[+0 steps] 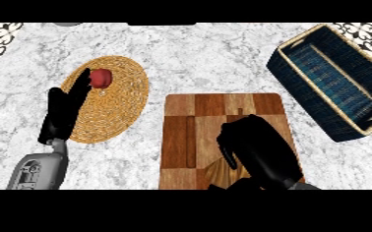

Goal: Pick the croissant from the cutting board and place it in the basket

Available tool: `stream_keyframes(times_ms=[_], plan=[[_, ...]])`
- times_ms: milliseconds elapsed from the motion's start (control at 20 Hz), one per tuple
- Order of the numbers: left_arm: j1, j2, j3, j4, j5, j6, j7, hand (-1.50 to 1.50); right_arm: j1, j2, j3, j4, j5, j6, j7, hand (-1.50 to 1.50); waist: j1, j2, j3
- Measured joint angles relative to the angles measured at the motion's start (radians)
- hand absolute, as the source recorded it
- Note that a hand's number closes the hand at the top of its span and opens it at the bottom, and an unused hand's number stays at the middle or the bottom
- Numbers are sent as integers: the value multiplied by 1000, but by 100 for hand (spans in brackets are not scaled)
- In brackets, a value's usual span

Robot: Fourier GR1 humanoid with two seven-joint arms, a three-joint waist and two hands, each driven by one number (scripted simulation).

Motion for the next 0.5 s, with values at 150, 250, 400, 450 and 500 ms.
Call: stream_keyframes(times_ms=[150, 250, 400, 450, 500], plan=[[5, 5, 6, -2, 8, -9, -3, 0, 5, 44, -38, -139, -133, 38, 86, 150, 0, -2, 0], [5, 3, 3, -2, 5, -6, -2, 0, 3, 59, -74, -231, -229, 39, 151, 150, -1, -2, 0], [-4, 0, -2, 0, 2, -7, 4, 0, -48, 73, -119, -345, -362, 37, 296, 150, 3, -1, -1], [-4, -1, -3, 9, -1, -7, -4, 0, -82, 77, -141, -356, -388, 41, 342, 150, 4, 0, -1], [-4, 2, 1, 7, 2, -8, -5, 0, -128, 80, -160, -361, -407, 44, 393, 150, 7, 0, -1]])
